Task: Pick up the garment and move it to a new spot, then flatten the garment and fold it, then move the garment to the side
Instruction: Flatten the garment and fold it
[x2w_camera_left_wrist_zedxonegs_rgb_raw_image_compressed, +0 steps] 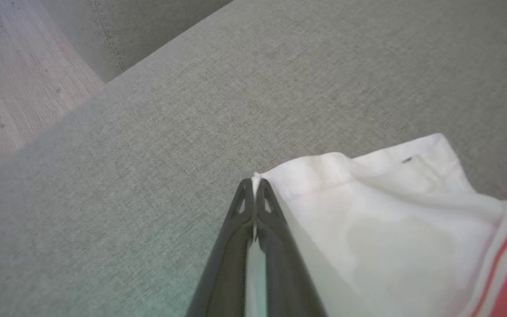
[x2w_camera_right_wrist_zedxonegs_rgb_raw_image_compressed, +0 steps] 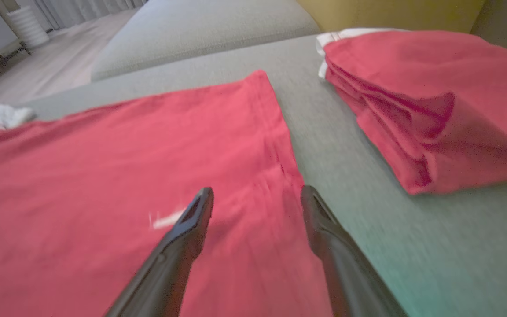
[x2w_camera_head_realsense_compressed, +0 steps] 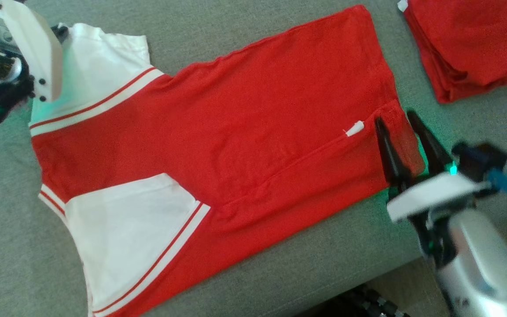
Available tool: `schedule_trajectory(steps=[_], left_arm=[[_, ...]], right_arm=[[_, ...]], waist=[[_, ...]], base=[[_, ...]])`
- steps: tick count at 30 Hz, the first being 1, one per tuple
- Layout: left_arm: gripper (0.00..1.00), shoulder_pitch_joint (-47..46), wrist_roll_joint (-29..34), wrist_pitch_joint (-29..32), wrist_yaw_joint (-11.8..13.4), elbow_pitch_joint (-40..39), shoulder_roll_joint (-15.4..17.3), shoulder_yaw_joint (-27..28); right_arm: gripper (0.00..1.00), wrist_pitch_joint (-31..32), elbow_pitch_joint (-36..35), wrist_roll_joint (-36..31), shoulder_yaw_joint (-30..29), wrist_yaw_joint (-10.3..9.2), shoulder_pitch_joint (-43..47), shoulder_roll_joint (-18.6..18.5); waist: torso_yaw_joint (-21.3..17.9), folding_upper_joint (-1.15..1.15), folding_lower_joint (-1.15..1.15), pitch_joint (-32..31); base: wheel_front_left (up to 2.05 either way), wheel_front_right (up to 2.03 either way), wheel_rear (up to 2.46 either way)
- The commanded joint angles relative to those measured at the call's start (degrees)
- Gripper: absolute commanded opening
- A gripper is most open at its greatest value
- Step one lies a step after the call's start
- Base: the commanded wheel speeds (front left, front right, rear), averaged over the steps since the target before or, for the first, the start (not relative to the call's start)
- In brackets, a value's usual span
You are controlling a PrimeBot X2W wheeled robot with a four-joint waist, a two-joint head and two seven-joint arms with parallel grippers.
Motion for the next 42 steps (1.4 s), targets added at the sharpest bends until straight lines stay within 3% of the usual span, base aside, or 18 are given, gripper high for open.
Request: schedule_trajectory(steps=[1,7,12,16,30,40,42], left_arm=[[0.0,-2.69,-0.45,-0.57,0.1,-1.39,2.6,1.98],[0.0,-2.13,-2.99,-2.47,0.1,-2.02,3.22,-1.66],[0.0,-1.73,-5.32,-2.07,0.1,-2.54,3.44,-4.59],[0.0,-2.23,-6.79,-1.72,0.1,-3.48,3.37,-6.61],[0.0,-6.94,-9.65,-1.64,0.1,-6.38,3.17,-11.77],[0.0,-8.15,-11.76,-2.65,0.1,-6.1,2.69,-14.13],[0.0,-8.46,-12.0,-2.81,0.1,-6.12,2.54,-14.47]], right_arm=[[1.0,0.76,-1.98,0.91,1.01,0.37,-1.38,-1.33],[1.0,18.3,0.64,3.6,4.86,0.37,-13.83,-7.18],[1.0,32.22,11.17,5.89,8.62,0.37,-24.71,-8.26],[1.0,37.82,20.92,4.78,11.59,0.37,-32.4,-8.27],[1.0,30.75,41.51,1.41,11.2,0.37,-44.99,-3.84],[1.0,27.14,47.81,1.93,12.0,0.37,-47.49,-2.68],[0.96,26.72,48.66,2.23,12.17,0.37,-48.0,-2.69]], waist=[[0.35,0.0,0.0,-0.53],[2.08,0.0,0.0,-3.52],[3.74,0.0,0.0,-5.78],[5.14,0.0,0.0,-6.69],[8.55,0.0,0.0,-4.47],[9.38,0.0,0.0,-4.79],[9.65,0.0,0.0,-4.71]], base=[[0.0,0.0,0.0],[0.0,0.0,0.0],[0.0,0.0,0.0],[0.0,0.0,0.0],[0.0,0.0,0.0],[0.0,0.0,0.0],[0.0,0.0,0.0]])
